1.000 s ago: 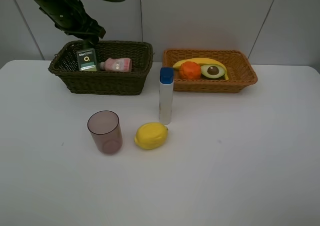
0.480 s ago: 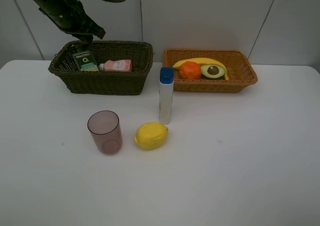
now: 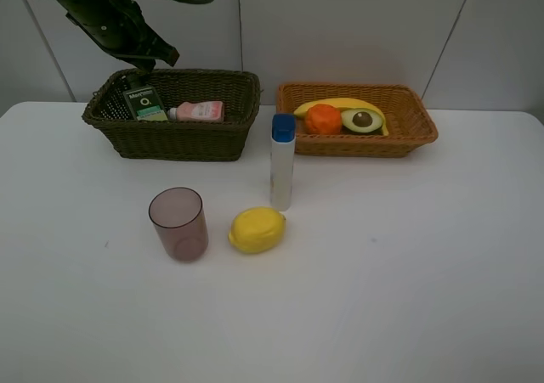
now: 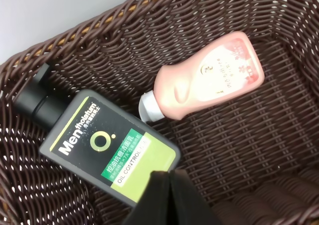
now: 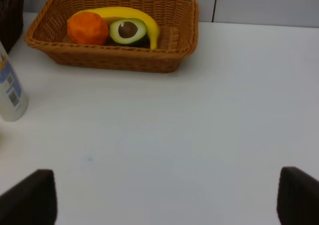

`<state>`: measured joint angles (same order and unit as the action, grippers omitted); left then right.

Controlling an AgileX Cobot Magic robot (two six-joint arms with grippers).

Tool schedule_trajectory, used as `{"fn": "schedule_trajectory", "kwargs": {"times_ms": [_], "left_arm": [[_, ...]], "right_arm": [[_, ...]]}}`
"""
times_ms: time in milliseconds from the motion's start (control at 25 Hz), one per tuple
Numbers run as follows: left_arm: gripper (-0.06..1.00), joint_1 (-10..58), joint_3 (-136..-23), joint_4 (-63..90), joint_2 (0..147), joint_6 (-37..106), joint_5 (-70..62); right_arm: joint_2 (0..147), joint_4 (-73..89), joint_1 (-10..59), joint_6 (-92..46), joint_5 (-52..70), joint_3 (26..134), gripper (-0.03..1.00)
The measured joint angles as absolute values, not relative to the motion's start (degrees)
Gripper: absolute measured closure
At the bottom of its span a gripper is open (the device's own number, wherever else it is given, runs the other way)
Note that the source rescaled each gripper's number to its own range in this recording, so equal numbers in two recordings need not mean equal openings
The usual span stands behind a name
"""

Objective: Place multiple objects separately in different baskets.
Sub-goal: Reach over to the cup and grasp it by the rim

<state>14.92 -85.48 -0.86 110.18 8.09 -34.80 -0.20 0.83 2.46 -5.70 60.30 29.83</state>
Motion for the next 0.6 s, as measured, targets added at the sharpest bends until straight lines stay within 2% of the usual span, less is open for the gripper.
{"fn": "schedule_trajectory", "kwargs": {"times_ms": [600], "left_arm": [[0.94, 14.9, -85.5, -0.9, 106.5, 8.1, -40.0]], "right_arm": [[-0.2, 0.8, 2.5, -5.7, 60.3, 29.8, 0.07]]}}
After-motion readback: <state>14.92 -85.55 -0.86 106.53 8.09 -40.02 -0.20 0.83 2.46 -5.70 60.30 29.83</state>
